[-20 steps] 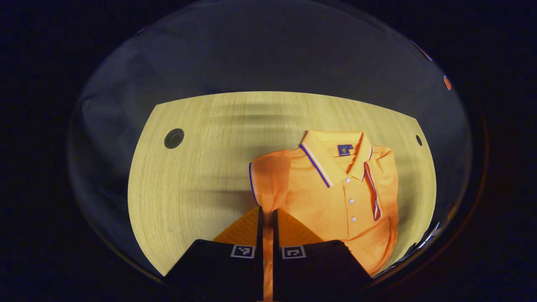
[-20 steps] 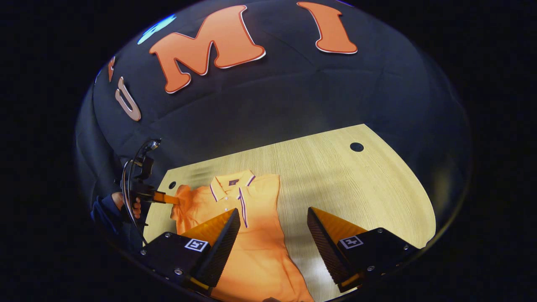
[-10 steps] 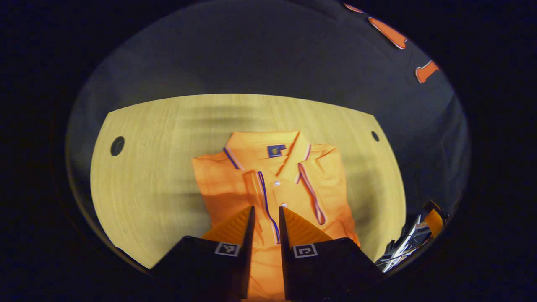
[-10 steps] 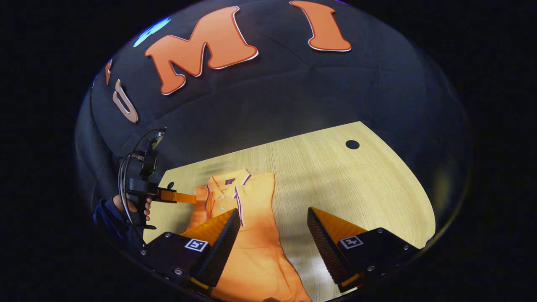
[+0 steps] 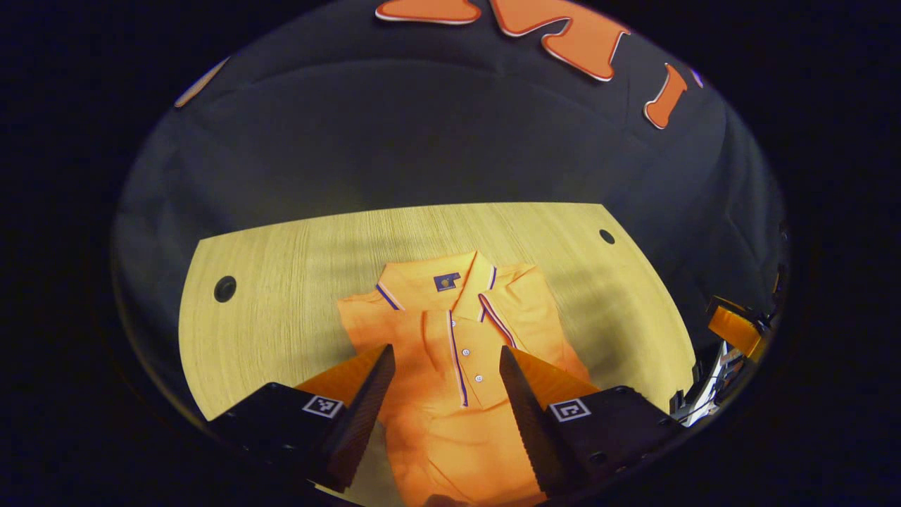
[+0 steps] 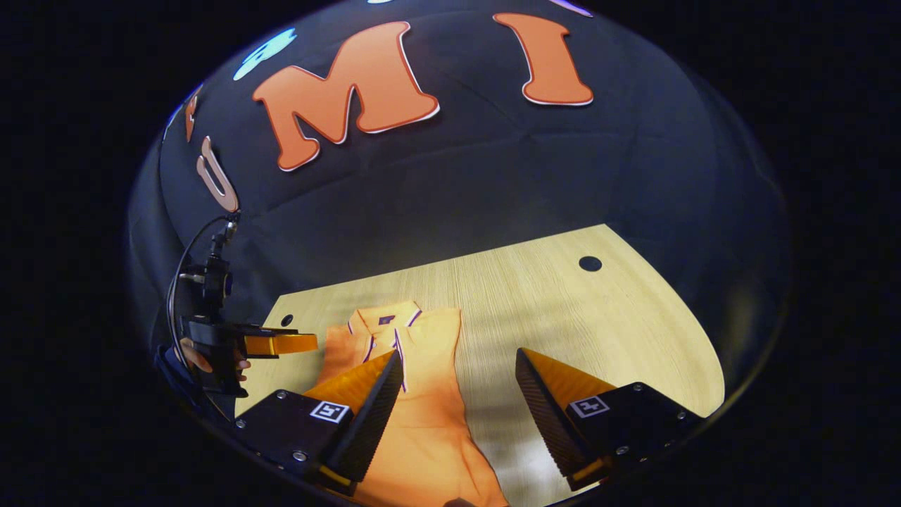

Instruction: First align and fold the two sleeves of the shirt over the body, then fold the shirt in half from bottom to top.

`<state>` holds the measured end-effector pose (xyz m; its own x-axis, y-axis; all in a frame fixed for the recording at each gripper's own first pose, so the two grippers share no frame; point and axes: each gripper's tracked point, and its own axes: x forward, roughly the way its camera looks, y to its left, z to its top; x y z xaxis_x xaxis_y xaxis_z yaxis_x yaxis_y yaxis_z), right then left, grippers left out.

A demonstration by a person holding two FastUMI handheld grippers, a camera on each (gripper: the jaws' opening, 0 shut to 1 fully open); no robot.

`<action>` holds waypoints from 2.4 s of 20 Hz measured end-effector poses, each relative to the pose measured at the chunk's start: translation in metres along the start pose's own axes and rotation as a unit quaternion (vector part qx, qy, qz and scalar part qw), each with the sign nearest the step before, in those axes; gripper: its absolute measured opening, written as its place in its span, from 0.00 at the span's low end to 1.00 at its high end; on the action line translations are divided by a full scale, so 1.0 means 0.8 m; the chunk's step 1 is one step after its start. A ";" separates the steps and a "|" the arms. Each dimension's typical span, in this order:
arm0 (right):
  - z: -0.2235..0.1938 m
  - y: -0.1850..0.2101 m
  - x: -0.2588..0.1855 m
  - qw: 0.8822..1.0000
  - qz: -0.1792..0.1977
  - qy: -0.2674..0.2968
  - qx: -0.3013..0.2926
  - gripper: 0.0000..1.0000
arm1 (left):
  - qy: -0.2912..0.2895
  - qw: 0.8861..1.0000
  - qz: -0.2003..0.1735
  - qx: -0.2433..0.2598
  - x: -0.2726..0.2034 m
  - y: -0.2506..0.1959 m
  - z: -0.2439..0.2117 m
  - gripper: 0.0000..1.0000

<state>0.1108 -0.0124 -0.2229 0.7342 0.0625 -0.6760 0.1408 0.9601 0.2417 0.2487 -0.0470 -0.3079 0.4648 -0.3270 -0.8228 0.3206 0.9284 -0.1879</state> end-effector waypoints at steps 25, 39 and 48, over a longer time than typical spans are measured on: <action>0.091 0.027 -0.169 0.953 0.069 -0.235 -0.180 0.98 | -0.399 0.892 0.210 -0.030 -0.394 -0.054 -0.023 0.98; 0.019 0.021 -0.209 0.961 0.045 -0.210 -0.175 0.97 | -0.347 0.918 0.191 0.031 -0.400 -0.081 -0.151 0.99; -0.123 0.002 -0.197 0.986 0.063 -0.058 -0.144 0.97 | -0.180 0.970 0.166 0.005 -0.316 -0.060 -0.284 0.96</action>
<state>-0.0700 0.0058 -0.1846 0.8078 0.1702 -0.5643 -0.1381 0.9854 0.0995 -0.0716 0.0316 -0.2125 0.8007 -0.0517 -0.5969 0.1107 0.9919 0.0626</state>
